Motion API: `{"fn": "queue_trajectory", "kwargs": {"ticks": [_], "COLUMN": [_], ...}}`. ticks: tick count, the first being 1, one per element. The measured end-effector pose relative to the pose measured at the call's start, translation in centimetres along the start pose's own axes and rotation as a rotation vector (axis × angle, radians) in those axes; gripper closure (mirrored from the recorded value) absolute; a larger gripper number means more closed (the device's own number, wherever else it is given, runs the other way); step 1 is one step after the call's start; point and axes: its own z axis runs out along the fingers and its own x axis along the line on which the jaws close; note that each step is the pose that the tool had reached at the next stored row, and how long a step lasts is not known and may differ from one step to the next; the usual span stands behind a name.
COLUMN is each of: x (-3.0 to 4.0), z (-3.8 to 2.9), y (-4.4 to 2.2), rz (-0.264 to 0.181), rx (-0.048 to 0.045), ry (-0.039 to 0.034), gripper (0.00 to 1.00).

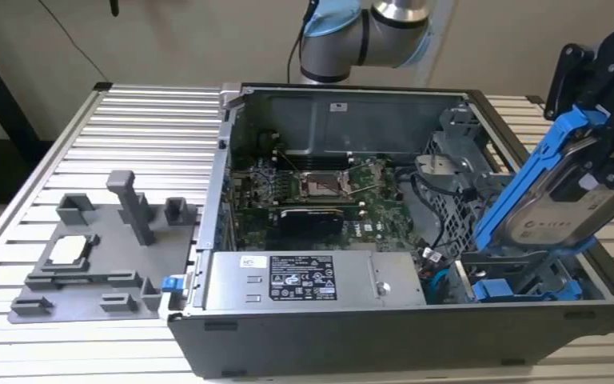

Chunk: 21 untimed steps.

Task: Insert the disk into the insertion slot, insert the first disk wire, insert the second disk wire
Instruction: 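Insert the disk into the insertion slot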

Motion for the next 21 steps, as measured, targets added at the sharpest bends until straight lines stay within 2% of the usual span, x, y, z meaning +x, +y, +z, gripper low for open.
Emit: {"fn": "queue_trajectory", "kwargs": {"ticks": [10,21], "x": [-0.01,0.0], "z": [1.18,2.39], "y": [-0.04,-0.08], "rz": [0.0,0.0], "rx": [0.0118,0.0136], "ry": [0.0,0.0], "gripper": [0.67,0.67]}}
